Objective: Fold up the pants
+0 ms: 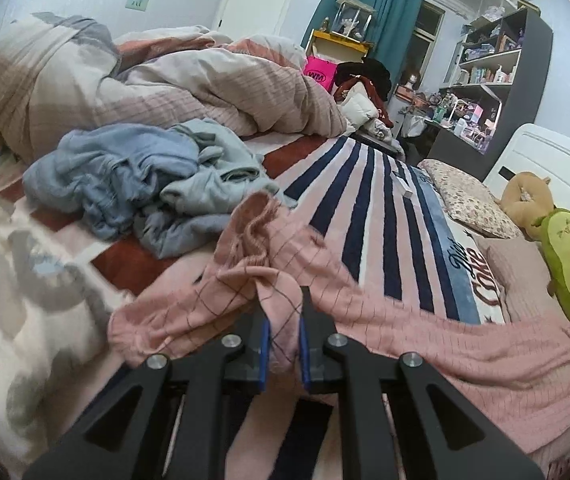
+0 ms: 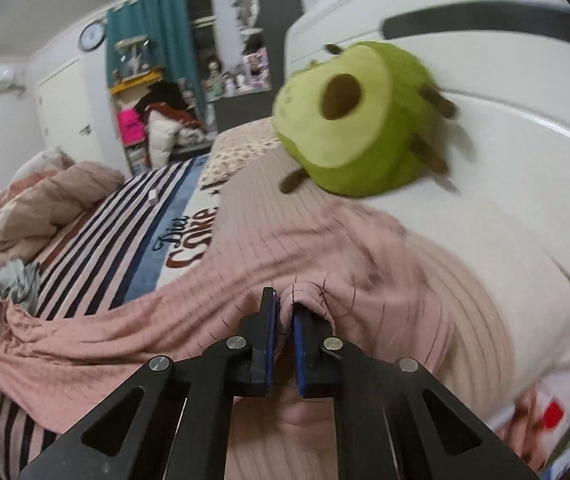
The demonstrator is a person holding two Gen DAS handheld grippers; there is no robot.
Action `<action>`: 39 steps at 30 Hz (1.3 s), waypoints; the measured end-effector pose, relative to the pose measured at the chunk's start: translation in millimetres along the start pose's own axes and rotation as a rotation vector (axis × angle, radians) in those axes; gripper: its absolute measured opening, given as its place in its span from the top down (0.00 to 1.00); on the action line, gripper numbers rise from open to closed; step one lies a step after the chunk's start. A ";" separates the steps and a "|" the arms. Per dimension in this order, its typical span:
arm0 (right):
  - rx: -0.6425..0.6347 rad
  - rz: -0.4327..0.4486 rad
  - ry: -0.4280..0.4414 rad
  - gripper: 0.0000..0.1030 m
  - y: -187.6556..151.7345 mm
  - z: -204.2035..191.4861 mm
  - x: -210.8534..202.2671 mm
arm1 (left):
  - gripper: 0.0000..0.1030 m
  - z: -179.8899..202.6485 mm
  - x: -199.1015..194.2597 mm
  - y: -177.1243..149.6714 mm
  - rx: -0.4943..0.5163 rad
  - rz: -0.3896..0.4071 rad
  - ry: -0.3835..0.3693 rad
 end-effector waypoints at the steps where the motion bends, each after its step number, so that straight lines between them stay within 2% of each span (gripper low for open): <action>1: -0.019 -0.012 0.001 0.98 9.2 -4.9 7.9 | 0.91 4.1 5.4 5.1 0.006 -0.001 0.011; 6: -0.094 -0.076 -0.053 0.98 46.9 -20.9 58.5 | 0.91 30.9 47.5 39.1 0.049 -0.031 0.066; 9: -0.117 -0.115 -0.102 0.98 57.7 -22.5 88.6 | 0.91 45.5 79.5 54.8 0.085 -0.069 0.116; 16: -0.083 -0.205 -0.168 0.98 70.3 0.8 152.8 | 0.87 66.7 143.8 62.7 0.162 -0.173 0.206; 18: -0.067 -0.219 -0.167 0.98 71.8 4.1 162.4 | 0.81 73.4 155.9 60.3 0.202 -0.192 0.227; 19: -0.064 -0.235 -0.165 0.98 70.2 6.4 169.7 | 0.71 75.7 159.6 59.3 0.223 -0.197 0.244; 20: -0.069 -0.244 -0.167 0.98 69.3 6.5 172.3 | 0.54 76.9 160.9 58.9 0.239 -0.196 0.254; 21: -0.081 -0.256 -0.171 0.97 66.9 7.0 177.2 | 0.44 77.3 159.8 58.9 0.250 -0.189 0.262; 22: -0.095 -0.265 -0.173 0.94 65.2 6.1 179.0 | 0.27 77.7 157.5 59.4 0.253 -0.180 0.266; 23: -0.109 -0.277 -0.175 0.90 63.4 5.0 180.5 | 0.20 76.5 153.8 60.3 0.256 -0.164 0.265; 24: -0.116 -0.283 -0.167 0.85 61.4 4.6 181.1 | 0.20 75.4 148.0 61.5 0.257 -0.148 0.256; 26: -0.114 -0.278 -0.137 0.64 60.2 2.2 174.0 | 0.20 74.1 140.9 61.1 0.252 -0.158 0.227; 29: -0.100 -0.251 -0.075 0.50 62.0 -3.2 155.6 | 0.20 69.0 121.6 63.9 0.230 -0.146 0.173; 33: -0.143 -0.222 -0.007 0.48 58.9 -18.5 119.0 | 0.19 64.4 90.2 65.0 0.221 -0.123 0.081; 37: -0.164 -0.239 0.075 0.49 45.4 -26.7 88.6 | 0.19 61.4 67.8 56.4 0.259 -0.117 0.038; 39: -0.164 -0.270 0.114 0.58 36.9 -29.7 85.7 | 0.19 55.9 59.8 50.0 0.279 -0.116 0.034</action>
Point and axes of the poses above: each gripper's, at about its wrist camera, not at the fingertips, and x roughly the way its jaws point, z to its right, y to its top, the point moved 4 cm from there along x, roughly the way its jaws point, and after that the axes turned 2 degrees about y, right-handed, at the moved point
